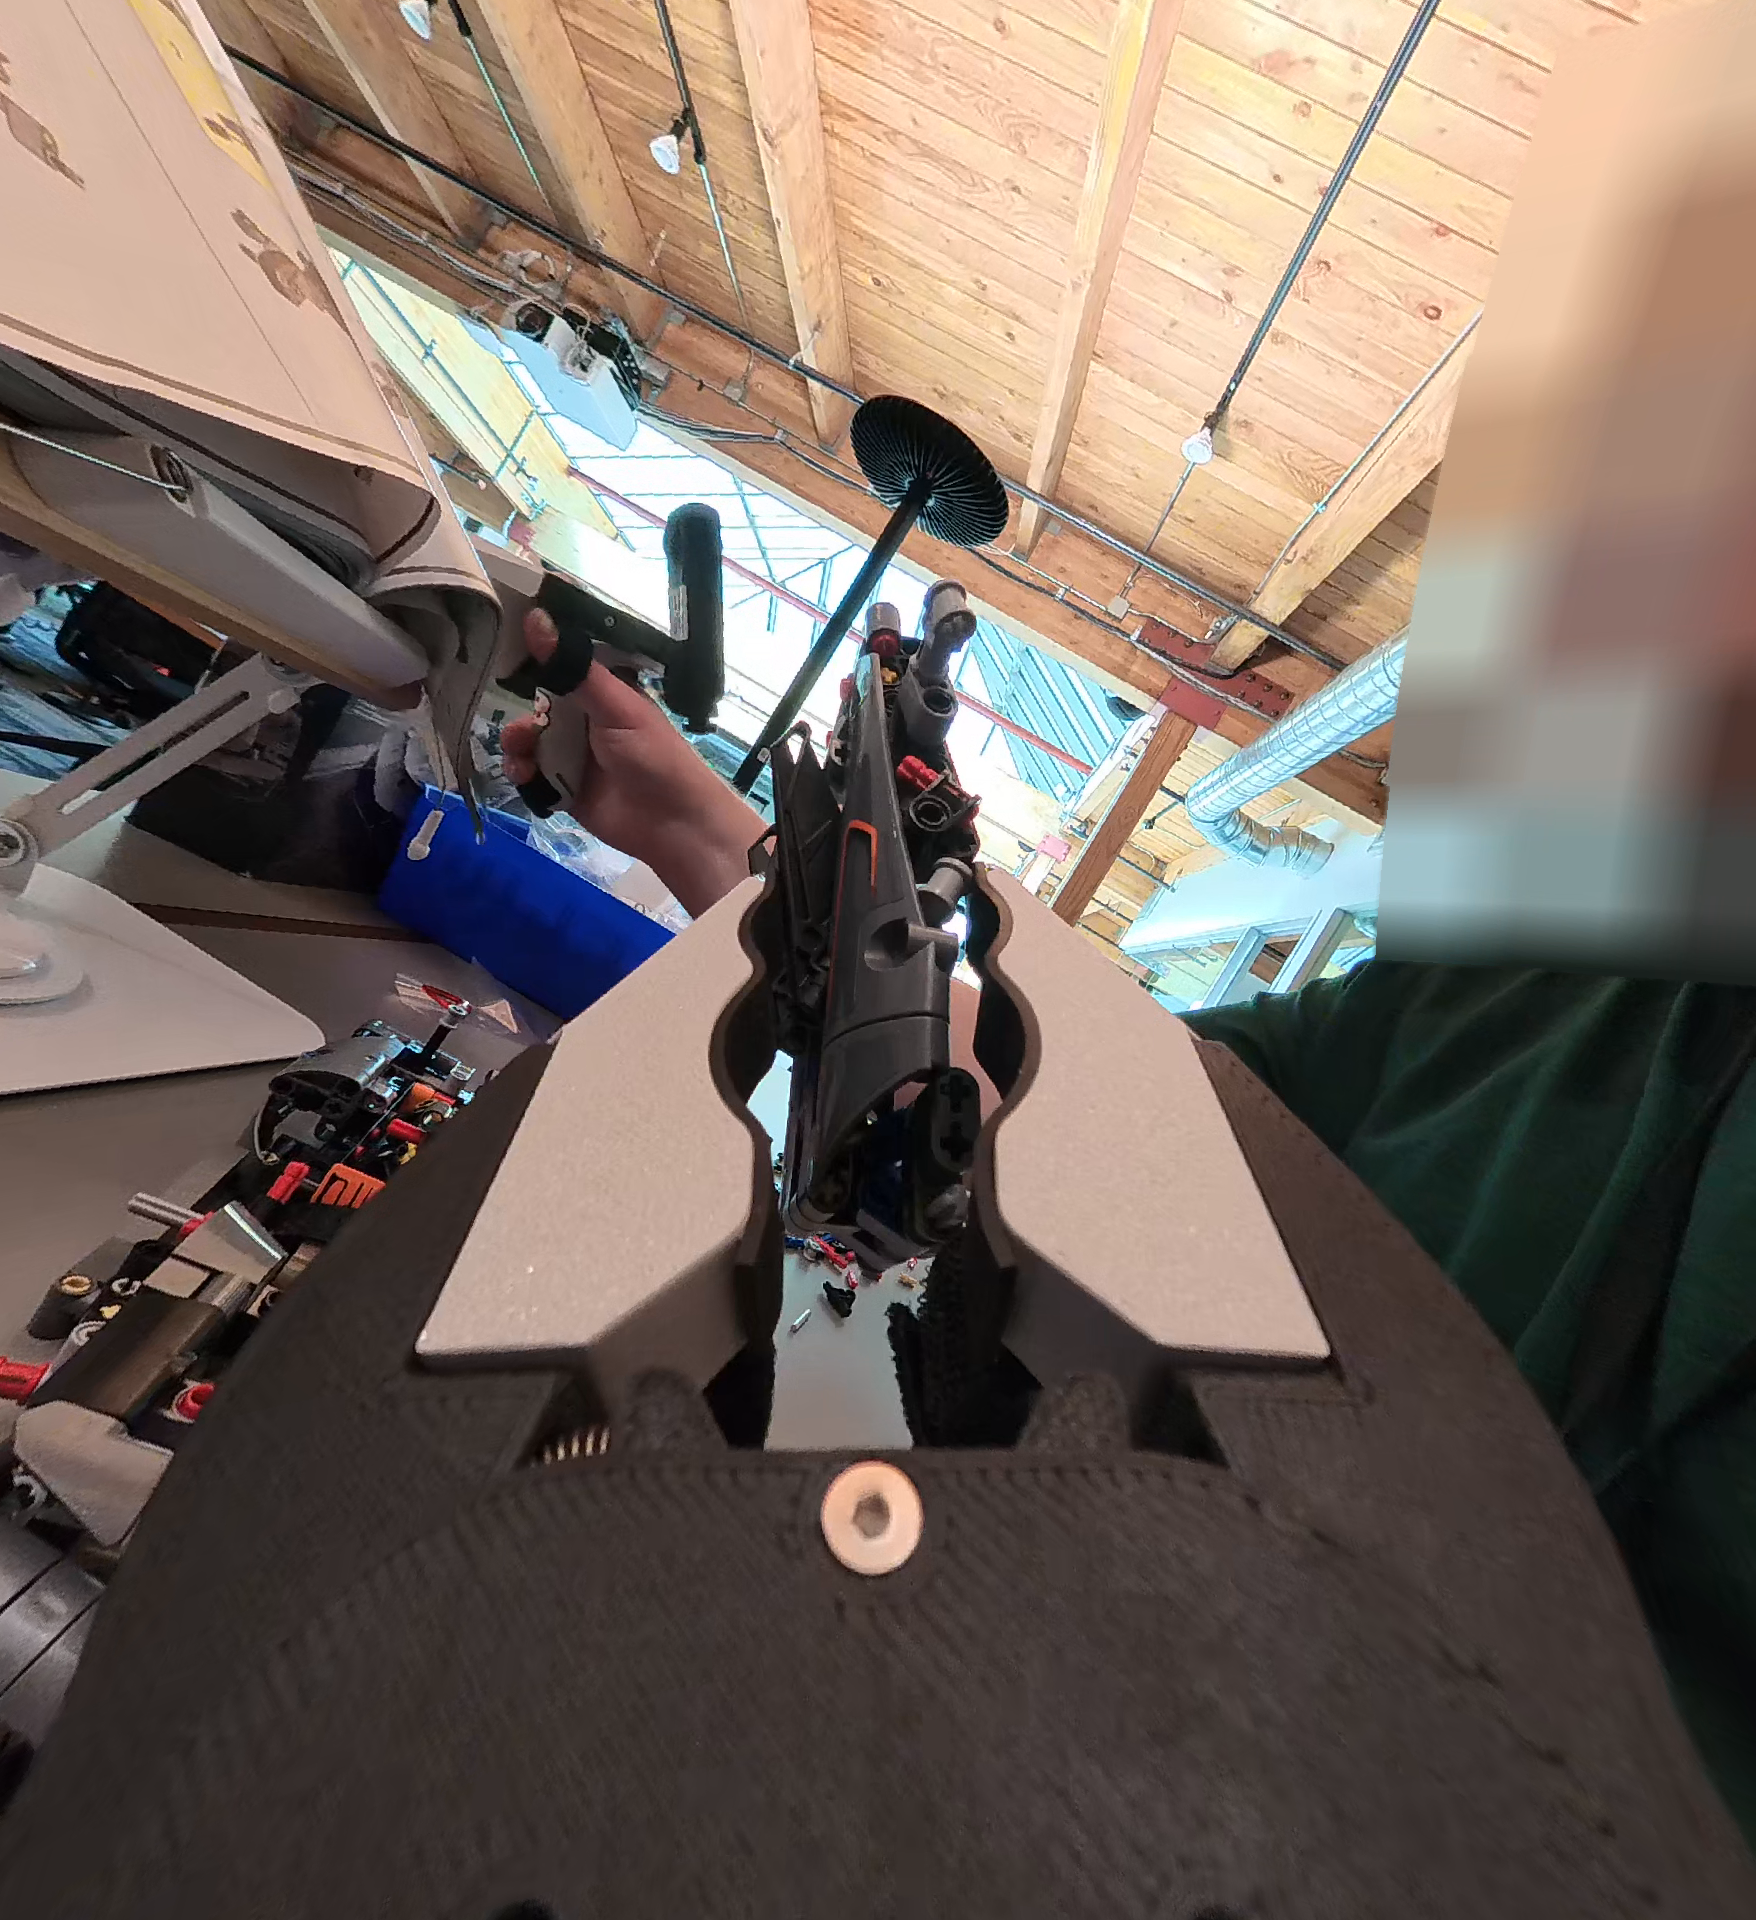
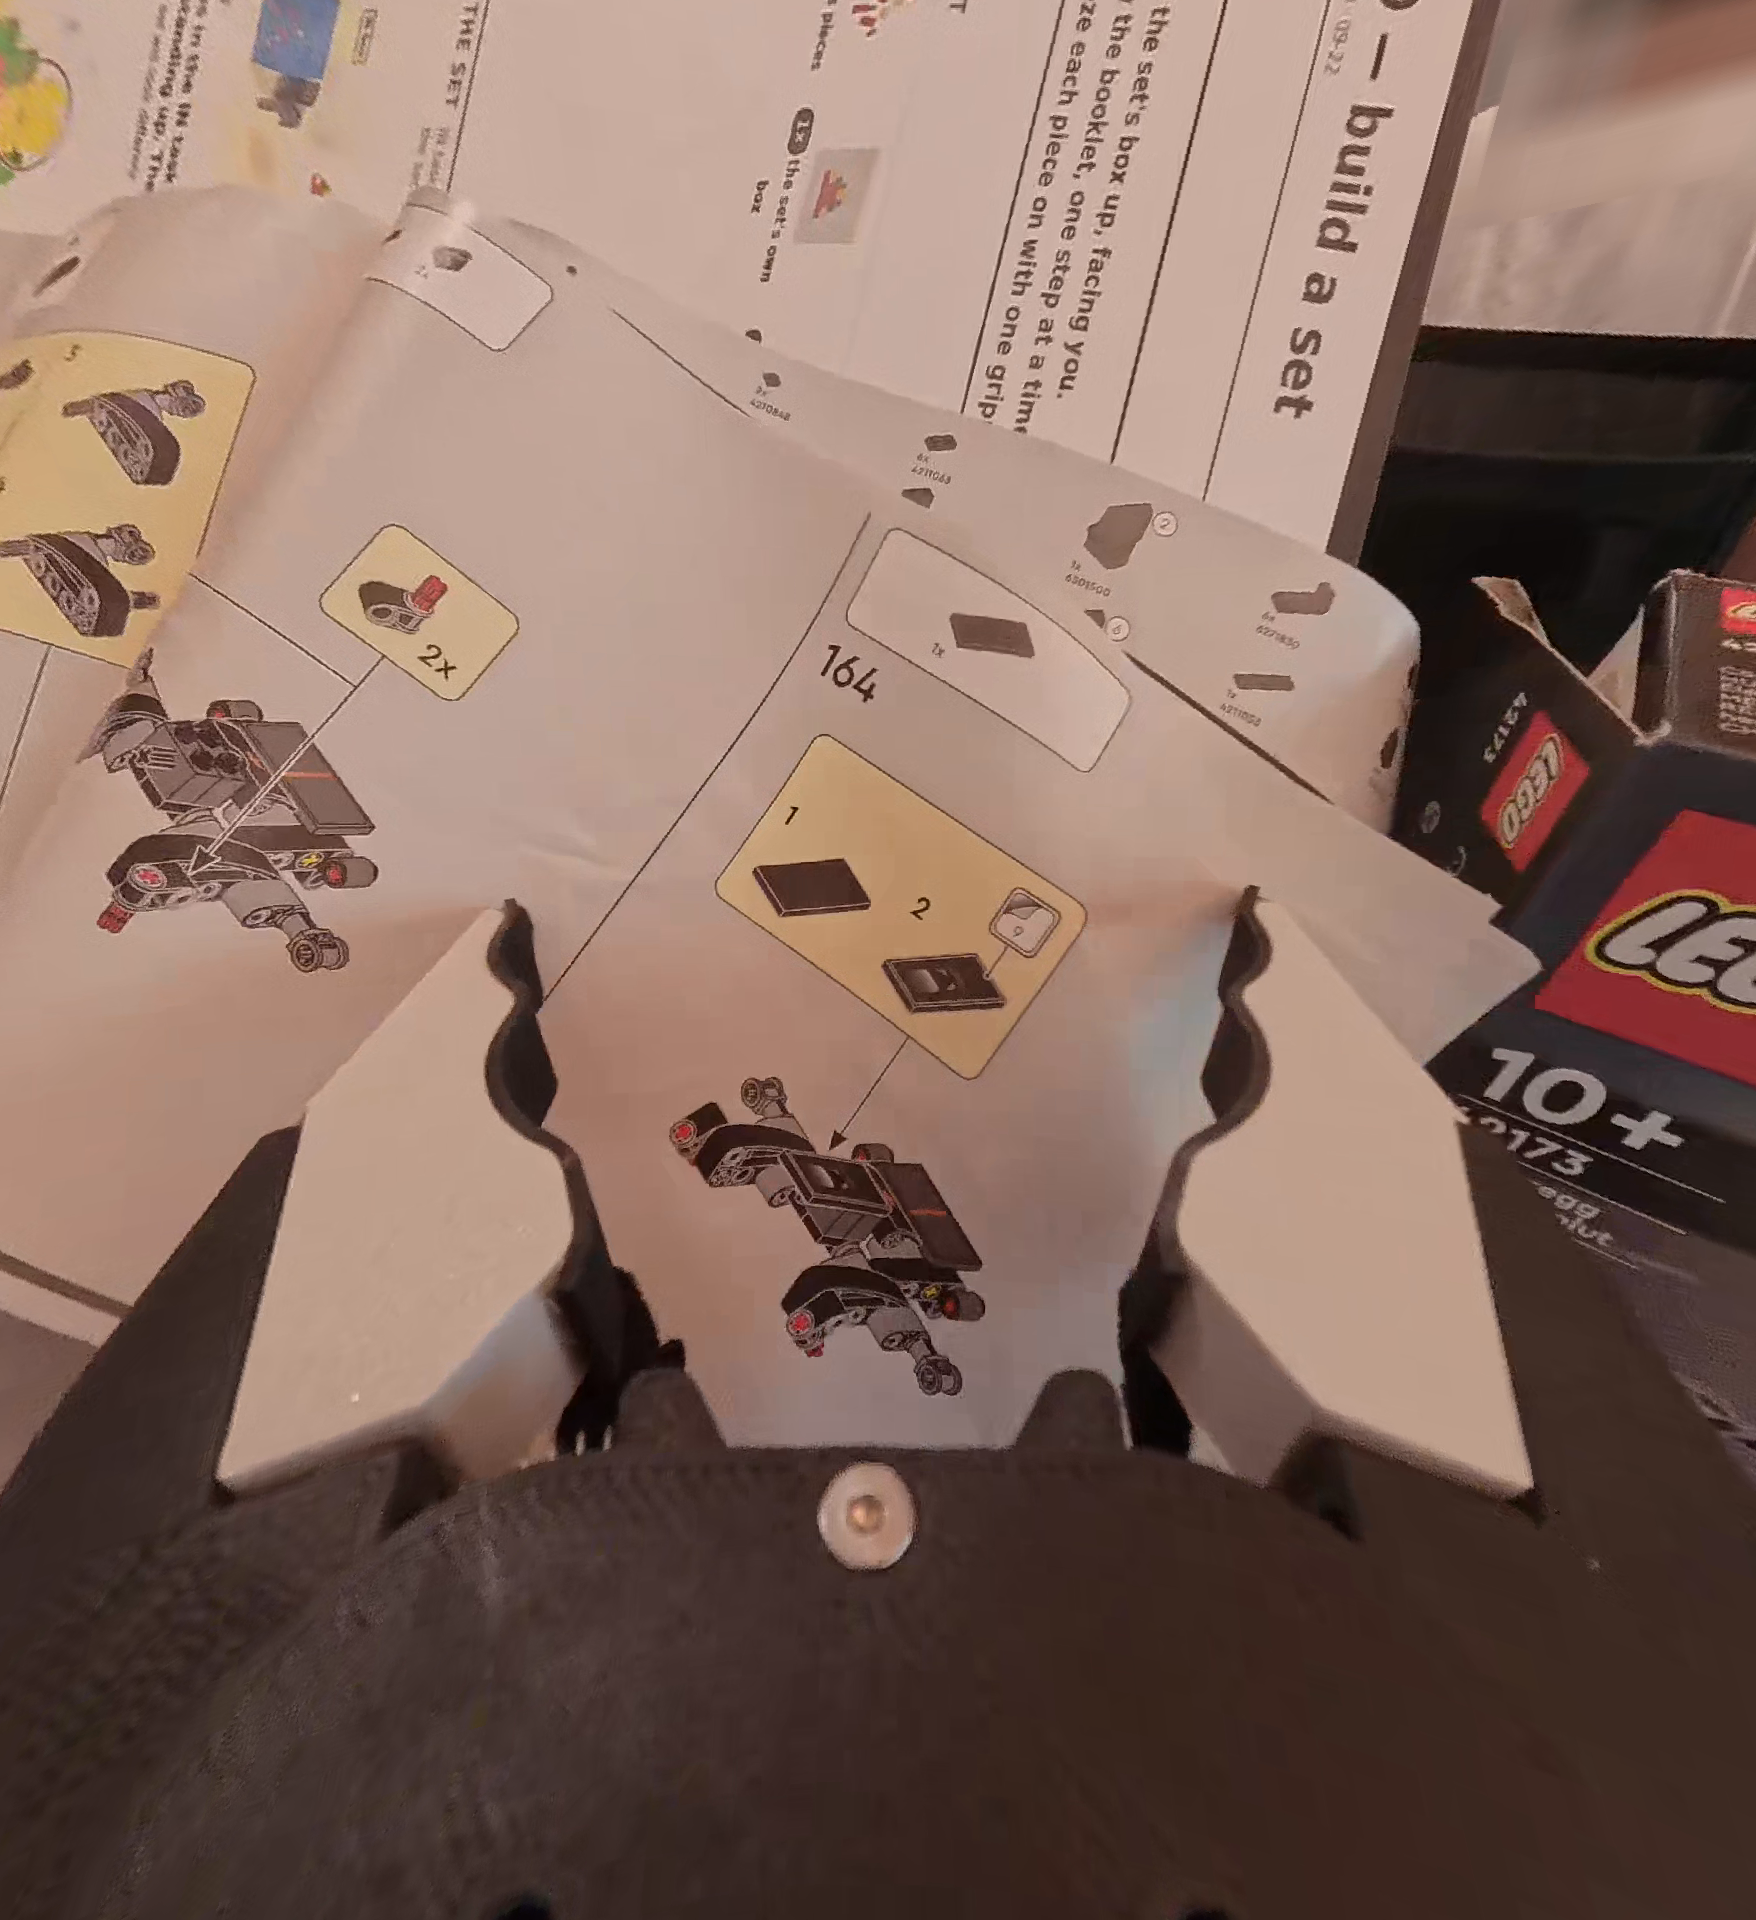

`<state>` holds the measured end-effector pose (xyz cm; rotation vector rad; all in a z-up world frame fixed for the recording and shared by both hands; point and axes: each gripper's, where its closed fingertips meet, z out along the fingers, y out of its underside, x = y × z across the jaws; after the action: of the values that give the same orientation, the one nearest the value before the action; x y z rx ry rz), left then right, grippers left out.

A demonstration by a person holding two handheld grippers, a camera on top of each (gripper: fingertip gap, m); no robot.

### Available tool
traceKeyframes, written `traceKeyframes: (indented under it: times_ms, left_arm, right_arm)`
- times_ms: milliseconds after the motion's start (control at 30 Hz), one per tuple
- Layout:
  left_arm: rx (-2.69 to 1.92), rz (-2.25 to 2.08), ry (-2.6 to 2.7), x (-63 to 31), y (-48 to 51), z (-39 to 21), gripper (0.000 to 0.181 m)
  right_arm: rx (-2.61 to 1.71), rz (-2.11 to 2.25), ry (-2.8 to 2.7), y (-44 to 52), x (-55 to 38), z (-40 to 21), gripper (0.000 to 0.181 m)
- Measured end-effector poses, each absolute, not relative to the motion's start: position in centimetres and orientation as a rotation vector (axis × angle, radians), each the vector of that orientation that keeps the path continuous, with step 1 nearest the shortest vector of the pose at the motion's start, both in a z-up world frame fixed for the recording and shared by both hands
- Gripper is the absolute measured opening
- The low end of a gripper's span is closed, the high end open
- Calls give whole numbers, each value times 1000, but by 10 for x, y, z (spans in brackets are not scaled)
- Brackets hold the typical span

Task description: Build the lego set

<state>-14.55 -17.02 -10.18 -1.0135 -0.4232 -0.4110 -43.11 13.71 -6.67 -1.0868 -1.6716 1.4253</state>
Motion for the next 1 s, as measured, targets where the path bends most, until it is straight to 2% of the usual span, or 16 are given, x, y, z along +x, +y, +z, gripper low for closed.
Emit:
traceKeyframes:
  times_ms: [267,633,767,1000]
  left_arm:
    - [-1015,-420,-419,-145,-168,-102,32]
    - [-1011,-417,-414,-144,-169,-100,32]
    - [-1007,-414,-414,-144,-170,-99,32]
    - [-1004,-417,-410,-144,-171,-99,32]
  right_arm:
    - [-1028,1381,-1679,135,-426,-68,101]
    - [-944,1229,-1780,124,-414,-72,19]
    - [-898,1157,-1784,120,-409,-68,7]
    - [-808,1325,-1891,75,-365,-29,4]
